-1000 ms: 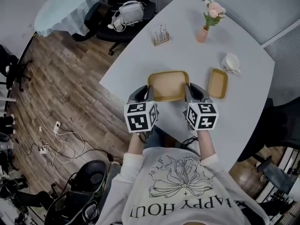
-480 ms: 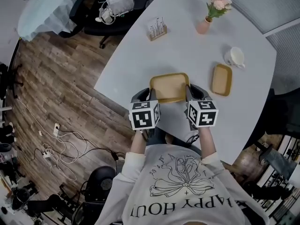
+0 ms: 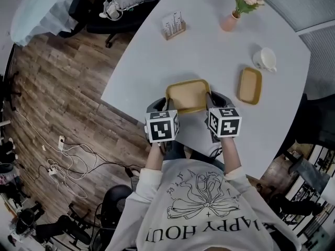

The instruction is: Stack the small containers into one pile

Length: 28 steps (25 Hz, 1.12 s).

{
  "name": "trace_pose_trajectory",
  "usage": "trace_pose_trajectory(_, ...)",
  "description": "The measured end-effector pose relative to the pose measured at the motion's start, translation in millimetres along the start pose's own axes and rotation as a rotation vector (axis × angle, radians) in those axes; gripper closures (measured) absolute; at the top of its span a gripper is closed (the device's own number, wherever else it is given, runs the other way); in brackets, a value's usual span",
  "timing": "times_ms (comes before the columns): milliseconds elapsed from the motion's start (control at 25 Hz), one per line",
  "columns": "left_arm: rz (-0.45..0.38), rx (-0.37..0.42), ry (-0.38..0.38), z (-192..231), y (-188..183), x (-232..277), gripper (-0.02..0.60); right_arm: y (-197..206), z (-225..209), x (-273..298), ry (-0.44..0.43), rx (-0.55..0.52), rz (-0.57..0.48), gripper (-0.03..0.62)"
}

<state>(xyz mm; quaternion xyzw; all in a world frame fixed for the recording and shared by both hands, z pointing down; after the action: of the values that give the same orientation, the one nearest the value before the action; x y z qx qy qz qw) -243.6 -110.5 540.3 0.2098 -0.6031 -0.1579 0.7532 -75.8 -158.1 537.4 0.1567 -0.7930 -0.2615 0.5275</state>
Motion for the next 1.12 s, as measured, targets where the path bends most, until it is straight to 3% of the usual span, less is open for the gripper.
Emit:
trace_pose_trajectory(160,-0.006,0.003,0.004,3.5,-1.4,3.8,0.515,3.3,-1.7,6.2,0.007,0.011,0.007,0.501)
trace_pose_trajectory(320,-0.009,-0.007,0.006,7.9,-2.1,4.4,0.471,0.1,-3.4,6.1,0.024,0.031,-0.011,0.487)
trace_pose_trajectory(520,-0.037,0.018,0.022,6.9,-11.9,4.0,0.468,-8.1,-6.9,-0.9,0.040,0.055,-0.054,0.459)
trace_pose_trajectory(840,-0.100,0.163,0.052,-20.8,-48.0,0.9,0.468,-27.9,-28.0,-34.3,0.114,0.108,-0.172,0.459)
trace_pose_trajectory(1120,-0.137,0.261,0.146,-75.3,-69.4,2.2,0.469,-27.7,-70.7,-79.5,0.198,0.181,-0.256,0.459)
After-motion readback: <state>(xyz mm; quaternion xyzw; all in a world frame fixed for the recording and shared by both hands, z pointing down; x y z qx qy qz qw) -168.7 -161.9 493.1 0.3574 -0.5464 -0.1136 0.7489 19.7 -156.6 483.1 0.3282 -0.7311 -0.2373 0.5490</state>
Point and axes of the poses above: the fingertips, and each gripper's own axes: x forward along the fingers, z to its left, y out of its underside, the point moved 2 cm from there along -x, backward along the fingers, and after that the axes turned 10 degrees about x, right-handed, at the moved point
